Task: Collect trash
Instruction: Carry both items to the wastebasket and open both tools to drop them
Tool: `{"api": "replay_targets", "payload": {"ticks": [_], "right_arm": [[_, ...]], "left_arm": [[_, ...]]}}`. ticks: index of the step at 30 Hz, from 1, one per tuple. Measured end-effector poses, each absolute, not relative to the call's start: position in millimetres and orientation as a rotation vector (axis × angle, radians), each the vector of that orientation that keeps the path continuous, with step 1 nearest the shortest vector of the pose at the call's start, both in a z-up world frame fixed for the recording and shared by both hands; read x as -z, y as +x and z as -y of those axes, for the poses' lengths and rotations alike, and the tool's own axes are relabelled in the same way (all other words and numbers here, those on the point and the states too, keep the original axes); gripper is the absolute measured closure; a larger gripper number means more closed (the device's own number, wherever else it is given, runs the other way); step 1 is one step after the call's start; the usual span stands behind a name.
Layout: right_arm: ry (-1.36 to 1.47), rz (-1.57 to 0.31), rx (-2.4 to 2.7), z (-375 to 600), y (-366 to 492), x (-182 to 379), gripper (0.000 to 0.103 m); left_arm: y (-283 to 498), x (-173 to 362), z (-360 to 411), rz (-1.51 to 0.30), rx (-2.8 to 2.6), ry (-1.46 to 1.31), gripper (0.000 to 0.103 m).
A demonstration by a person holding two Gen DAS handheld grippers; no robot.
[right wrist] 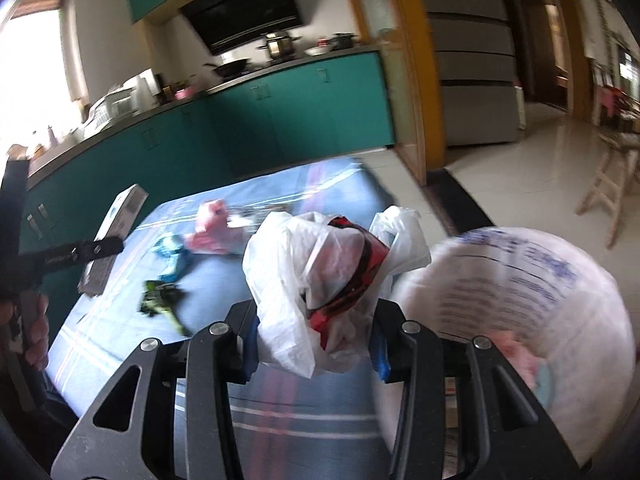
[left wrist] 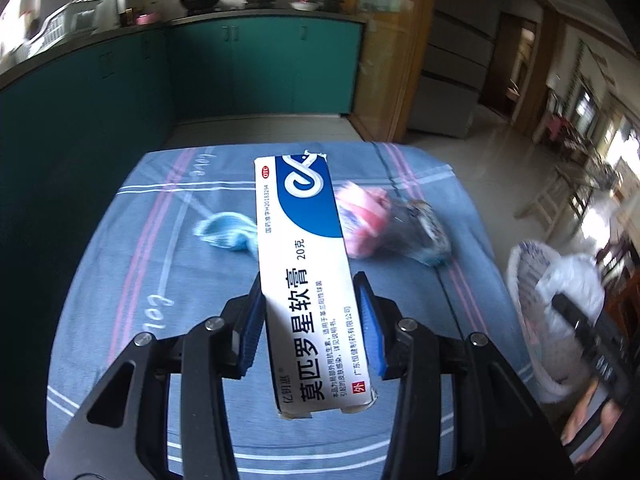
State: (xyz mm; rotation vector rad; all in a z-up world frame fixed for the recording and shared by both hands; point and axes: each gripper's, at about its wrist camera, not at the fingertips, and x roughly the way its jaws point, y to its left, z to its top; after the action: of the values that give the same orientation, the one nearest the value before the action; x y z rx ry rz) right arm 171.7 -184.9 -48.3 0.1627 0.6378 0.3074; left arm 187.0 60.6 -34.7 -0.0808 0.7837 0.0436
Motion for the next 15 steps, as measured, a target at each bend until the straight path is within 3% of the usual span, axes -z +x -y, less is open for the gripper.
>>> {"api": "replay_targets", "payload": {"ticks": [6, 15], "right_arm": [[0.225, -0.640, -0.155, 261.2, 160.7, 53.5, 0.060], [0.365, -0.666, 0.014, 330.4, 154.4, 57.4, 0.060]], "left_arm": [[197.6, 38.0, -13.0, -0.836, 0.101, -0.080, 0.059], [217.2, 40.6, 133.4, -0.867, 0.448, 0.038, 0.059]]}}
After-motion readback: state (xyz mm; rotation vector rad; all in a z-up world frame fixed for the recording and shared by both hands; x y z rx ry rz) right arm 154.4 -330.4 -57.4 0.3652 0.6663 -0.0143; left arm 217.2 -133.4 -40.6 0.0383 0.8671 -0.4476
